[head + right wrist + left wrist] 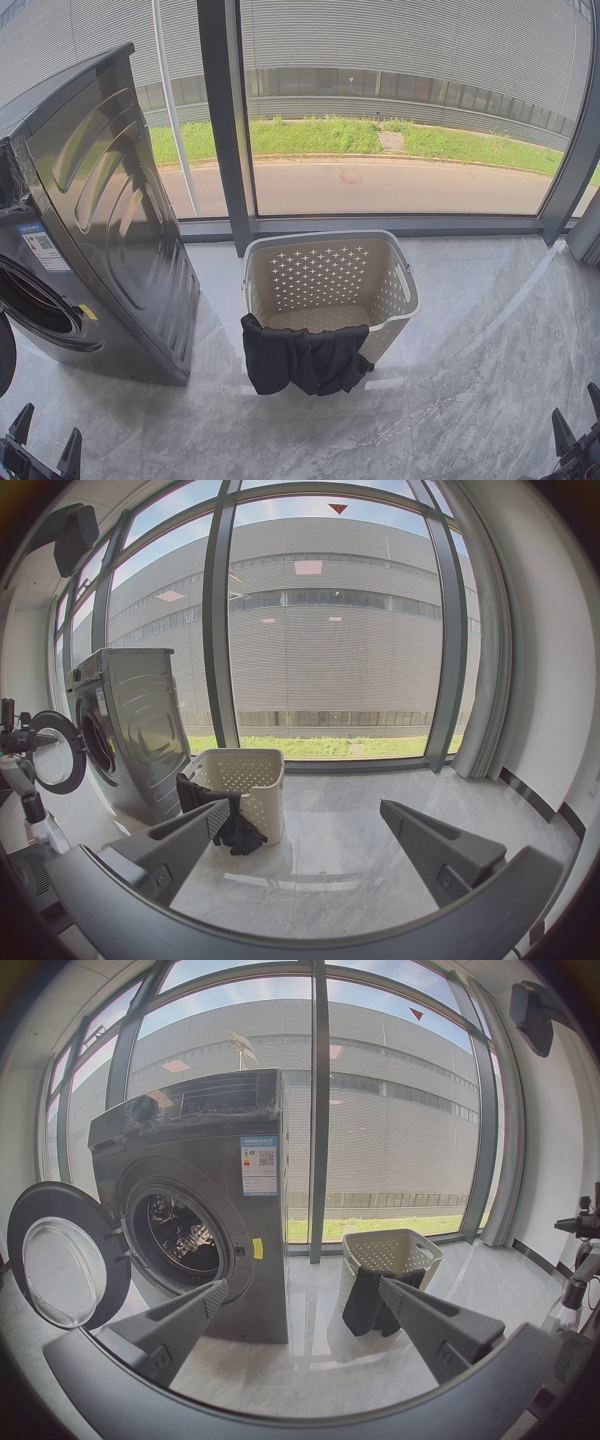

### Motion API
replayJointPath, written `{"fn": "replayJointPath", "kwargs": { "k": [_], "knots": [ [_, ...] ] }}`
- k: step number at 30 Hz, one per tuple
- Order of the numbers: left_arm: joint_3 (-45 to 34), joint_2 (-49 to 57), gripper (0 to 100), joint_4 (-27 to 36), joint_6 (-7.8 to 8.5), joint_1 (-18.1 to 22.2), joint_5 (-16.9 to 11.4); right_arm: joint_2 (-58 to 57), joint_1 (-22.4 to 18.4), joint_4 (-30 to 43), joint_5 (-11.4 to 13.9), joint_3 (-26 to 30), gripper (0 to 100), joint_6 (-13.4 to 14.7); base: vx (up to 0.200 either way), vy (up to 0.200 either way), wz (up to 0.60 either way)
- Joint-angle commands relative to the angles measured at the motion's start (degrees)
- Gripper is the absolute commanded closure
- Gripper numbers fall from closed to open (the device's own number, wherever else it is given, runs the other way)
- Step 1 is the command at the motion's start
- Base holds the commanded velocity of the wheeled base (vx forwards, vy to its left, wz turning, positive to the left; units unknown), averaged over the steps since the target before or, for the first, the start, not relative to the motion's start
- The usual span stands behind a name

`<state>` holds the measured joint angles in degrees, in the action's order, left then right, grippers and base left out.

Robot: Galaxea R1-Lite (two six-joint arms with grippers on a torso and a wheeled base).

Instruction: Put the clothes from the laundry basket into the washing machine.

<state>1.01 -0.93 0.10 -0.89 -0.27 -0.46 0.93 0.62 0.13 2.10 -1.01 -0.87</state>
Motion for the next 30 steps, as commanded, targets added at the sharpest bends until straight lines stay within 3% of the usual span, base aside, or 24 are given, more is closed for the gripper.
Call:
{"fn": "replayJointPath", "kwargs": {
  "k": [1, 9, 12, 14, 18, 19, 20, 21, 22, 24, 25, 27, 30],
  "knots": [
    [-0.8, 0.9, 0, 0.0, -0.08, 0.0, 0.0, -0.9, 0.0, 0.0, 0.0, 0.9, 0, 0.0, 0.2, 0.0, 0.0],
    [-0.8, 0.9, 0, 0.0, 0.01, 0.0, 0.0, -0.9, 0.0, -0.1, -0.1, 1.0, 0, 0.1, 0.2, 0.0, 0.0],
    [-0.8, 0.9, 0, 0.0, -0.08, 0.0, 0.0, -0.9, -0.1, -0.4, -0.7, 0.8, 0, -0.3, 0.0, 0.0, 0.0],
    [-0.8, 0.9, 0, 0.0, 0.01, 0.0, 0.0, -0.9, -0.1, -2.7, -1.2, -3.3, 0, -0.6, 0.0, 0.0, 0.0],
    [-0.8, 0.9, 0, 0.0, 0.1, 0.0, 0.0, 3.3, 0.3, -0.7, -0.3, -13.6, 0, -0.7, 0.0, 0.0, 0.0],
    [-0.8, 0.9, 0, 0.0, 0.19, 0.0, 0.0, 7.3, 1.0, 1.7, 1.8, -16.3, 0, -0.5, 0.0, 0.0, 0.0],
    [-0.8, 0.9, 0, 0.0, 0.19, 0.0, 0.0, 7.3, 1.0, 1.7, 1.8, -16.3, 0, -0.5, 0.0, 0.0, 0.0],
    [-0.8, 0.9, 0, 0.0, 0.01, 0.0, 0.0, 14.5, 2.4, 3.1, 7.0, -18.4, 0, 0.0, 0.0, 0.0, 0.0],
    [-0.8, 0.9, 0, 0.0, 0.01, 0.0, 0.0, 17.9, 2.7, 2.9, 8.7, -18.8, 0, 0.1, 0.0, 0.0, 0.0],
    [-0.8, 0.9, 0, 0.0, 0.01, 0.0, 0.0, 21.3, 2.9, 2.6, 10.3, -19.0, 0, 0.3, 0.0, 0.0, 0.0],
    [-0.8, 0.9, 0, 0.0, -0.08, 0.0, 0.0, 28.3, 3.7, 0.9, 13.4, -18.7, 0, 0.6, 0.0, 0.0, 0.0],
    [-0.8, 0.9, 0, 0.0, 0.01, 0.0, 0.0, 34.8, 5.0, -1.2, 17.0, -18.1, 0, 0.4, 0.0, 0.0, 0.0],
    [-0.8, 0.9, 0, 0.0, -0.08, 0.0, 0.0, 44.2, 7.9, -5.0, 19.6, -17.2, 0, 0.3, 0.0, 0.0, 0.0]
  ]
}}
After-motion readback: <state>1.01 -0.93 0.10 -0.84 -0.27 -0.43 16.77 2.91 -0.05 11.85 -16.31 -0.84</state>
